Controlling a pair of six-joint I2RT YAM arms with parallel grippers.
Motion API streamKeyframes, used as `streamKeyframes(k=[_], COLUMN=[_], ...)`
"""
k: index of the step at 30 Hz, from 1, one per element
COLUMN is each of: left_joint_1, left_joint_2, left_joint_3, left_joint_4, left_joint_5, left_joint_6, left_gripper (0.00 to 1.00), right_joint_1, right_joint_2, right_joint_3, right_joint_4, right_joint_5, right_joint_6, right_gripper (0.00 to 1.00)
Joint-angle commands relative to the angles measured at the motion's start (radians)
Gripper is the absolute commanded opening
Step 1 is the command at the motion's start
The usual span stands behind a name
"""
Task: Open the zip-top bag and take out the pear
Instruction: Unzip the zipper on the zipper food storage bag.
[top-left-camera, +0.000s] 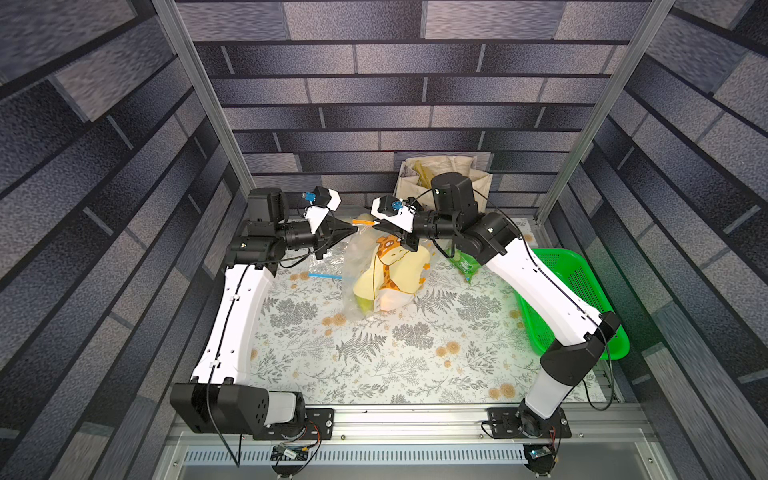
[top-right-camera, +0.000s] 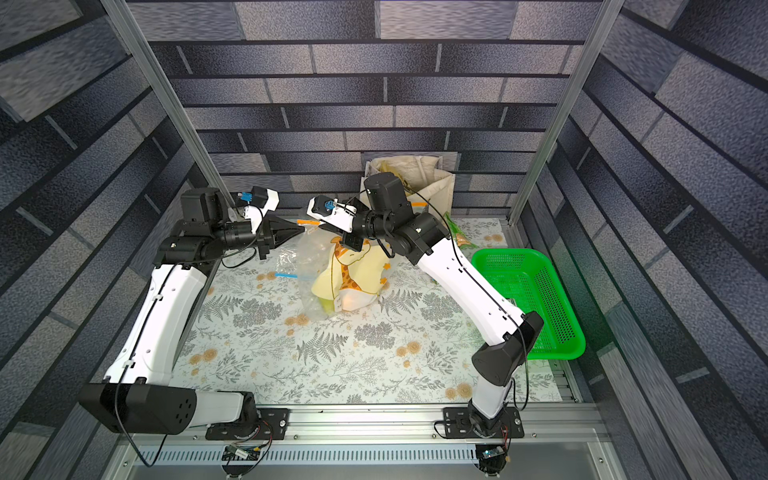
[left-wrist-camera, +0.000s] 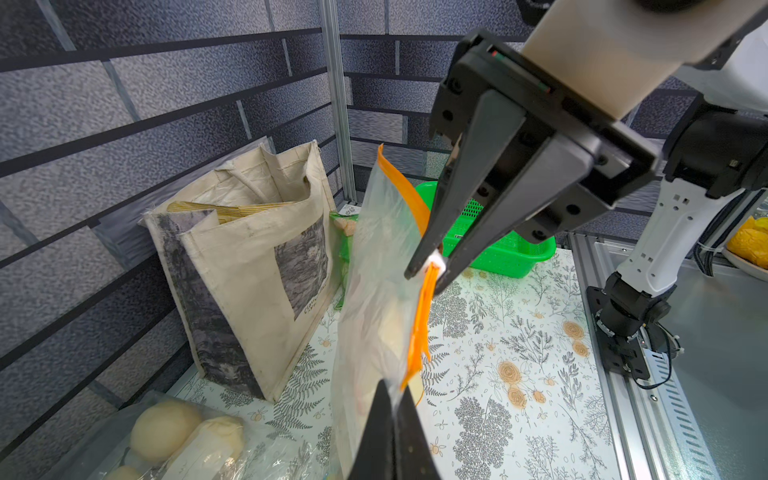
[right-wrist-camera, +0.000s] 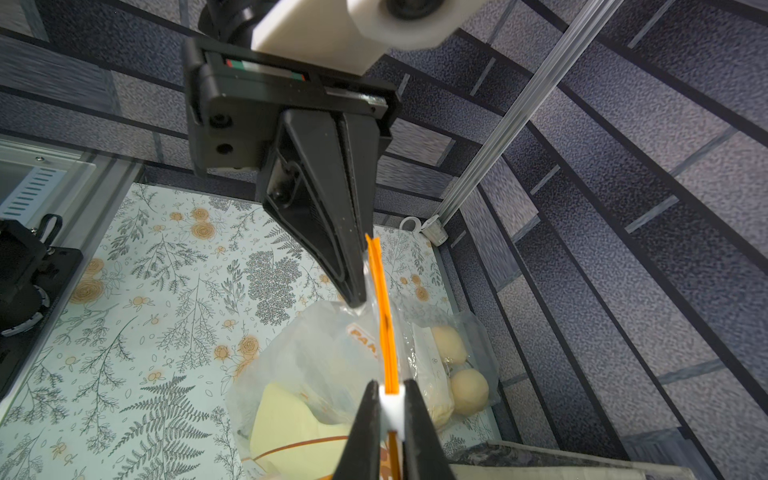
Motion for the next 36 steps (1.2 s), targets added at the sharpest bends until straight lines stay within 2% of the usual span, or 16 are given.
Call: streamKeyframes(k=[1,8,18,24,33,36], left_joint_1=[0.045,0.084,0.154,0.200,0.234,0.243], left_joint_2=[-0.029,-0.051,-0.052,-0.058,-0.057,-0.060], left_joint_3=[-0.020,-0.027,-0.052,-0.070,-0.065,-0.061], left_joint_4=[0.012,0.028,0.177,0.237,0.248,0.253], left_joint_5=[-0.039,-0.105,-0.342,-0.433,-0.502,-0.468], left_joint_6=[-0.016,-0.023,-0.203,-0.289,-0.342,-0.341], left_gripper=[0.00,0.00,0.00,0.00,0.00,0.00], right_joint_1=[-0.064,-0.119,-0.266,-0.345,-0.403,-0.412], right_joint_2=[-0.076,-0.104,-0.195,-0.231,-0.232,-0.226], right_joint_3=[-0.013,-0.042,-0.201,-0.274,-0.299,-0.297], right_joint_4=[-0.023,-0.027,0.042,0.074,0.096,0.104], right_joint_5=[0.073,0.094,0.124,0.100,0.099,0.103], right_joint_6=[0.021,0.029,0.109,0.147,0.180,0.195], right_gripper=[0.07,0.07,0.08,0.08,0.08,0.08])
